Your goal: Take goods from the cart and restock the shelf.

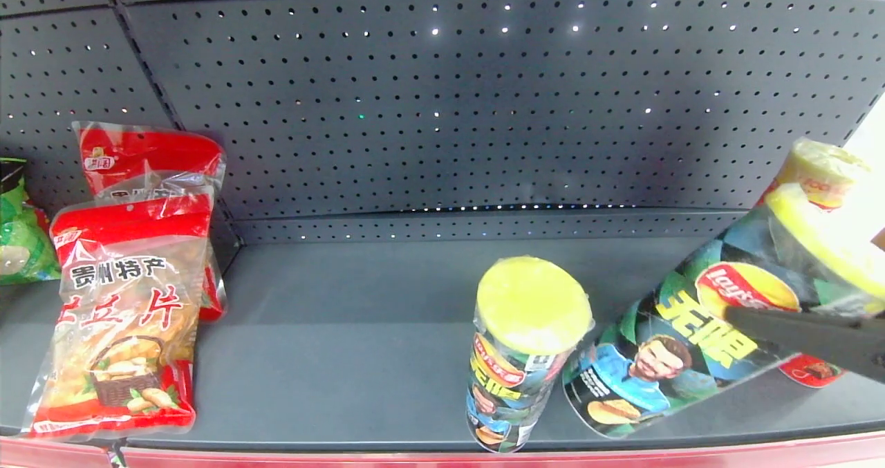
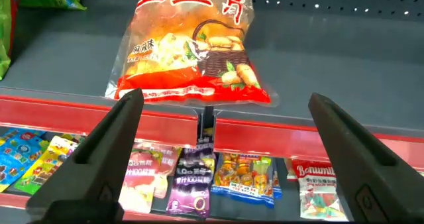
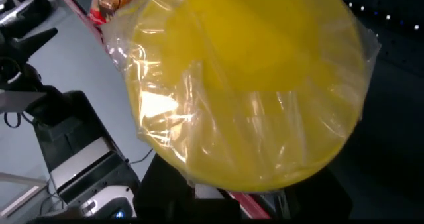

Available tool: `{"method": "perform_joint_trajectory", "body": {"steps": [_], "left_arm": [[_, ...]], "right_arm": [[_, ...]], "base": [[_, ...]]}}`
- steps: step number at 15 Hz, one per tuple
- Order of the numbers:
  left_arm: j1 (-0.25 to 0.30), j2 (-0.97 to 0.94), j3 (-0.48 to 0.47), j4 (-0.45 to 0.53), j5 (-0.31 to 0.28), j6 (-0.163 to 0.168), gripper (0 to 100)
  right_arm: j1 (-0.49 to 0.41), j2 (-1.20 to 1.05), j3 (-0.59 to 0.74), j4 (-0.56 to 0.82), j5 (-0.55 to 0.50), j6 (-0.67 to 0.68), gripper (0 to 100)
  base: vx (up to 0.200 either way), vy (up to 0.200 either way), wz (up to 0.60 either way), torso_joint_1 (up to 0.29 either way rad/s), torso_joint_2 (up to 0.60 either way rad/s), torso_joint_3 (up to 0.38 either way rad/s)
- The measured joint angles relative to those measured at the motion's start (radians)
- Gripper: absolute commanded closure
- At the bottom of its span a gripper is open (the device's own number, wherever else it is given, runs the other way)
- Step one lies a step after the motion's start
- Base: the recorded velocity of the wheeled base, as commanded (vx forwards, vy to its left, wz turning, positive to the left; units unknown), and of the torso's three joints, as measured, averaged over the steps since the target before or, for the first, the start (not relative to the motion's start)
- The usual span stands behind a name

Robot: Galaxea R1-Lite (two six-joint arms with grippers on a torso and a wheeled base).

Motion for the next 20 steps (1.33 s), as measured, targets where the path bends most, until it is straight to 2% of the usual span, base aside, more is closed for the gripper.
{"method": "perform_joint_trajectory", "body": {"steps": [3,8,13,16,18,20], "left_arm": [[-0.001,-0.001,-0.001,0.000,0.000,0.000,0],[0.000,-0.001,0.000,0.000,0.000,0.000,0],[-0.001,-0.001,0.000,0.000,0.000,0.000,0],[0.000,-0.001,0.000,0.000,0.000,0.000,0],[0.000,-0.001,0.000,0.001,0.001,0.000,0],[0.000,-0.001,0.000,0.000,0.000,0.000,0]], "right_arm": [[-0.027,0.100,-0.040,-0.123,0.034,-0.003,100],[-0.059,0.264,-0.079,-0.136,0.029,-0.012,100],[-0.058,0.463,-0.266,-0.137,0.020,-0.027,100],[-0.058,0.557,-0.360,-0.137,0.029,-0.079,100],[-0.071,0.592,-0.384,-0.137,0.067,-0.123,100],[-0.109,0.600,-0.389,-0.137,0.162,-0.150,100]], "base": [[0.000,0.000,0.00,0.000,0.00,0.000],[0.000,0.000,0.00,0.000,0.00,0.000],[0.000,0.000,0.00,0.000,0.00,0.000],[0.000,0.000,0.00,0.000,0.00,0.000],[0.000,0.000,0.00,0.000,0.00,0.000],[0.000,0.000,0.00,0.000,0.00,0.000]]}}
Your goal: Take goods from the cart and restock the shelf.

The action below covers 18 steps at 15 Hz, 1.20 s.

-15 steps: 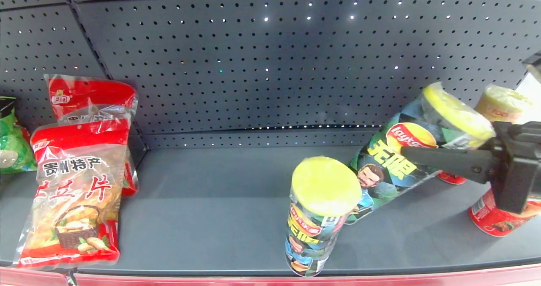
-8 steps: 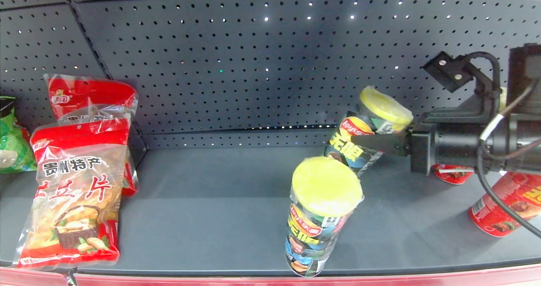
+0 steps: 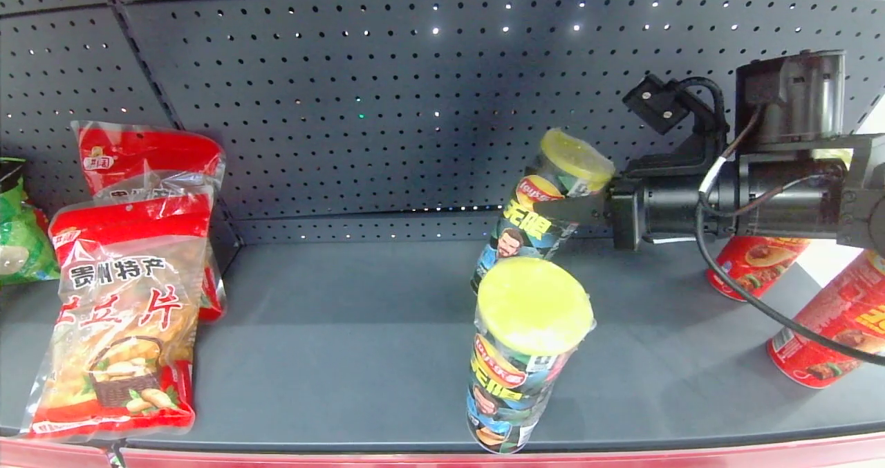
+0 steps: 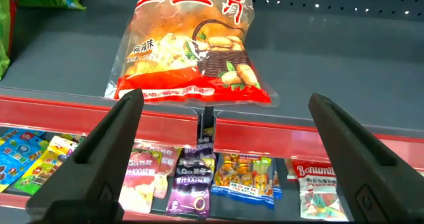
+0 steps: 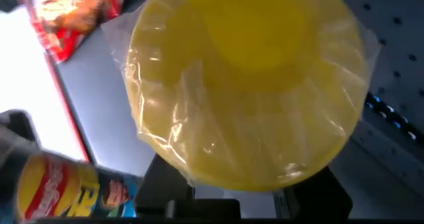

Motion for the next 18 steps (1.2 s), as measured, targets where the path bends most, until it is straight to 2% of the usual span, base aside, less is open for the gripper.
{"method": "perform_joint_trajectory", "body": {"steps": [3,4,7,10,13,16,18], "left_arm": [[0.000,0.000,0.000,0.000,0.000,0.000,0],[0.000,0.000,0.000,0.000,0.000,0.000,0],[0.000,0.000,0.000,0.000,0.000,0.000,0],[0.000,0.000,0.000,0.000,0.000,0.000,0],[0.000,0.000,0.000,0.000,0.000,0.000,0],[0.000,0.000,0.000,0.000,0.000,0.000,0],[0.000,0.000,0.000,0.000,0.000,0.000,0]], "right_arm": [[-0.080,0.003,0.009,0.001,0.103,-0.066,100],[-0.094,0.007,0.015,-0.001,0.129,-0.084,100],[-0.132,0.040,0.030,0.009,0.293,-0.216,100],[-0.167,0.064,0.034,0.012,0.407,-0.279,100],[-0.176,0.121,-0.020,0.032,0.459,-0.371,100],[-0.175,0.171,-0.133,0.166,0.471,-0.405,100],[-0.178,0.186,-0.178,0.187,0.478,-0.409,100]], "base": [[0.000,0.000,0.00,0.000,0.00,0.000],[0.000,0.000,0.00,0.000,0.00,0.000],[0.000,0.000,0.00,0.000,0.00,0.000],[0.000,0.000,0.00,0.000,0.00,0.000],[0.000,0.000,0.00,0.000,0.00,0.000],[0.000,0.000,0.00,0.000,0.00,0.000],[0.000,0.000,0.00,0.000,0.00,0.000]]}}
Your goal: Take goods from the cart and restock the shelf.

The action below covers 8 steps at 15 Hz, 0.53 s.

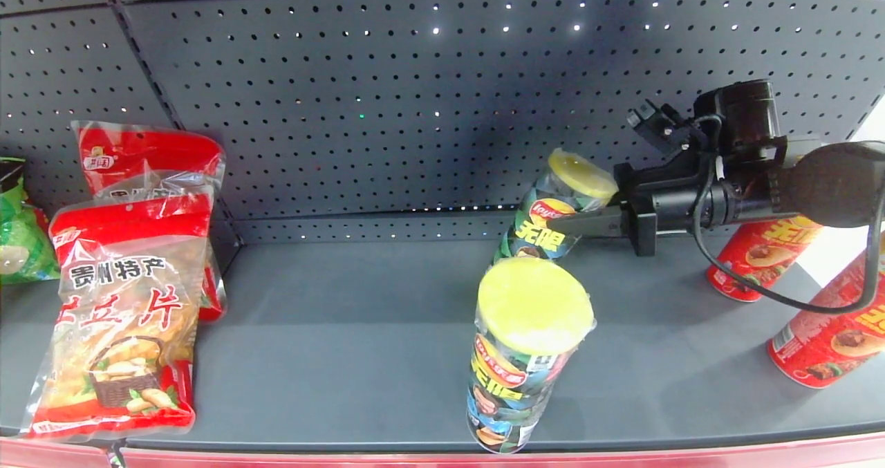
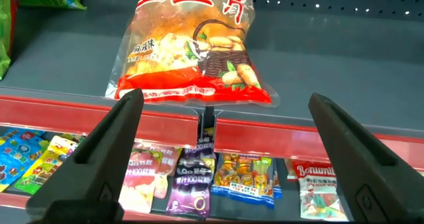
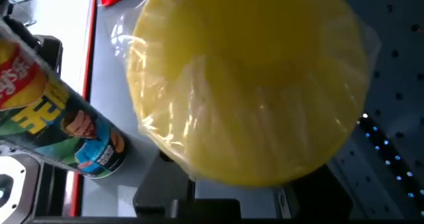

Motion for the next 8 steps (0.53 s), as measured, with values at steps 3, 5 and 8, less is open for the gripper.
{"method": "perform_joint_trajectory", "body": {"steps": [3,5,8], "left_arm": [[0.000,0.000,0.000,0.000,0.000,0.000,0],[0.000,0.000,0.000,0.000,0.000,0.000,0],[0.000,0.000,0.000,0.000,0.000,0.000,0]], "right_arm": [[0.007,0.009,-0.026,-0.001,0.004,0.001,100],[0.013,0.009,-0.028,-0.001,0.010,0.000,100],[0.013,0.006,-0.017,-0.002,0.013,-0.005,100]], "base": [[0.000,0.000,0.00,0.000,0.00,0.000],[0.000,0.000,0.00,0.000,0.00,0.000],[0.000,0.000,0.00,0.000,0.00,0.000]]}}
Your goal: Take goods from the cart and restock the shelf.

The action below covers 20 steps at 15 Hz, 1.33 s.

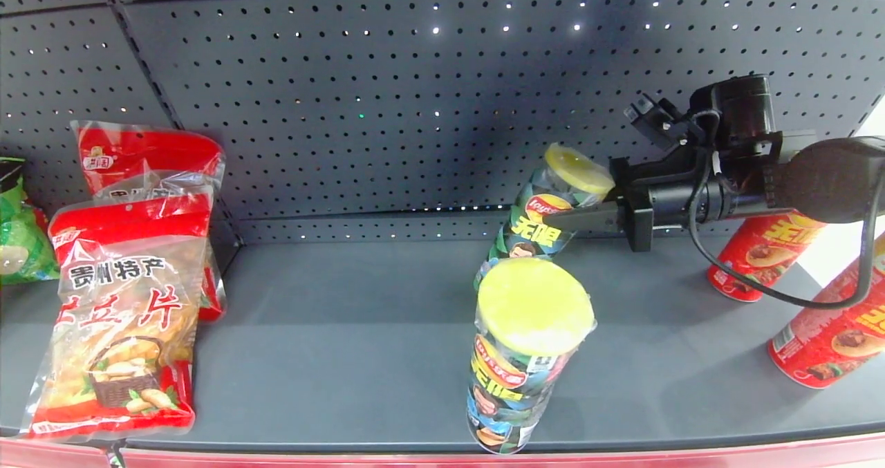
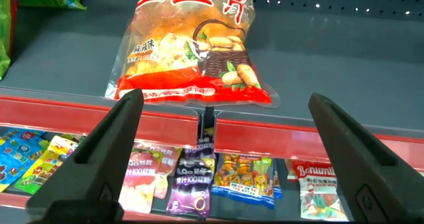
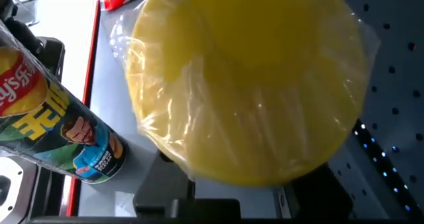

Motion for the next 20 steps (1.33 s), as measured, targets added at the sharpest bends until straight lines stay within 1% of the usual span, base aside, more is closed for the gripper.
{"method": "perform_joint_trajectory", "body": {"steps": [6,7,20], "left_arm": [[0.000,0.000,0.000,0.000,0.000,0.000,0],[0.000,0.000,0.000,0.000,0.000,0.000,0],[0.000,0.000,0.000,0.000,0.000,0.000,0]], "right_arm": [[-0.002,-0.017,0.036,0.001,-0.005,0.001,100],[-0.003,-0.018,0.039,0.001,-0.005,0.001,0],[-0.014,-0.036,0.092,0.002,0.001,-0.006,0]], "base": [[0.000,0.000,0.00,0.000,0.00,0.000],[0.000,0.000,0.00,0.000,0.00,0.000],[0.000,0.000,0.00,0.000,0.00,0.000]]}}
